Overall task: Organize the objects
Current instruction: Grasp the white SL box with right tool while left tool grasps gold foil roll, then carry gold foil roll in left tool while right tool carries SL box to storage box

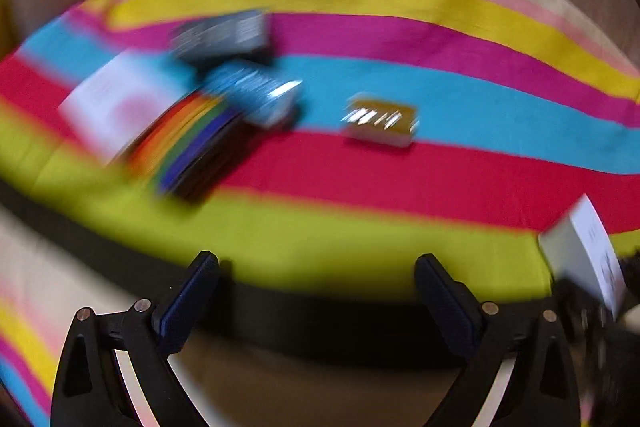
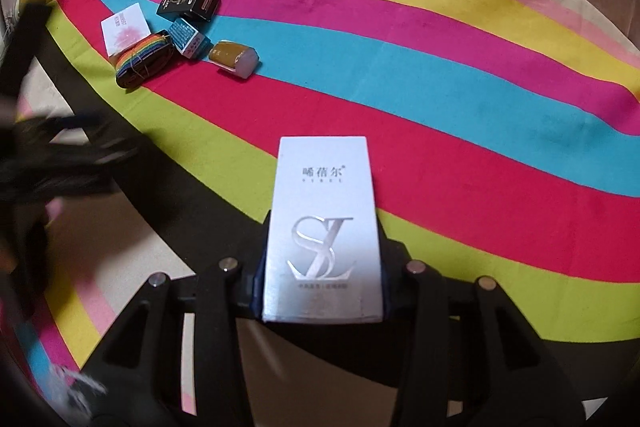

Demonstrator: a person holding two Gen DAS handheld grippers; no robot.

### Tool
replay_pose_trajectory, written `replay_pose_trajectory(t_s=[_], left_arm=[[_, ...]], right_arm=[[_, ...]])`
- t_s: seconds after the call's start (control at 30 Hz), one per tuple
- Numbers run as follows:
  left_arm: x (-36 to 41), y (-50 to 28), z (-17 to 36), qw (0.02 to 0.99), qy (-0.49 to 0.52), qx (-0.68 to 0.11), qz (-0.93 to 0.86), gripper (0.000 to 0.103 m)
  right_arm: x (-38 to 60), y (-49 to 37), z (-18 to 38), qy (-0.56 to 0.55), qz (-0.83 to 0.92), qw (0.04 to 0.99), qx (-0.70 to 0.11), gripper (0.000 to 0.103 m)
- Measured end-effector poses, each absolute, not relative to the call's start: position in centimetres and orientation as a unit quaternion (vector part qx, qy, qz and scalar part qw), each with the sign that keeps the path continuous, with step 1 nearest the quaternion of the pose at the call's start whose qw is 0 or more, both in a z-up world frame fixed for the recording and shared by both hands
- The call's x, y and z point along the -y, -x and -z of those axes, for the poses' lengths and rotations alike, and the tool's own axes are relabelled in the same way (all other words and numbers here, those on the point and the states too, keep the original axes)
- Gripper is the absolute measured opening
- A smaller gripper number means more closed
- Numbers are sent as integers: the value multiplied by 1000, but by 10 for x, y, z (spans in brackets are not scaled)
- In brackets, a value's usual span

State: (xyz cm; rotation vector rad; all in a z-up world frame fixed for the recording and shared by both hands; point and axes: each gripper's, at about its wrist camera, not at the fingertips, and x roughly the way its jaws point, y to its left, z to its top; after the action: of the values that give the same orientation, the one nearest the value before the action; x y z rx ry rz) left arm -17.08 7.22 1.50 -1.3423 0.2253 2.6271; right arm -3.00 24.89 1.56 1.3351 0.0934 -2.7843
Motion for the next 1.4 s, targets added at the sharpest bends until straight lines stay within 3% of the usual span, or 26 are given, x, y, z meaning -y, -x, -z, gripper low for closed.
replay_pose_trajectory(t_s=[0.17, 0.27, 0.3, 0.53, 0.87, 1.4], left_arm=[[-102, 230, -15, 114, 450, -62, -883, 86], [-112, 244, -17, 127, 439, -61, -887, 60], [-114, 242, -18, 134, 436, -64, -888, 47], [-92, 162, -24, 144, 428, -73, -889, 46], [48, 4, -33, 37, 423, -15, -905, 46], [38, 27, -22, 12, 428, -18, -904, 47]], right_arm=[[-247, 33, -14, -433, 901, 27, -24, 46], [-247, 35, -13, -433, 901, 27, -20, 46], [-248, 35, -14, -434, 900, 27, -16, 46], [-250, 32, -16, -433, 901, 30, -8, 47], [-248, 30, -16, -433, 901, 27, -15, 46], [-247, 29, -15, -431, 902, 26, -17, 46]])
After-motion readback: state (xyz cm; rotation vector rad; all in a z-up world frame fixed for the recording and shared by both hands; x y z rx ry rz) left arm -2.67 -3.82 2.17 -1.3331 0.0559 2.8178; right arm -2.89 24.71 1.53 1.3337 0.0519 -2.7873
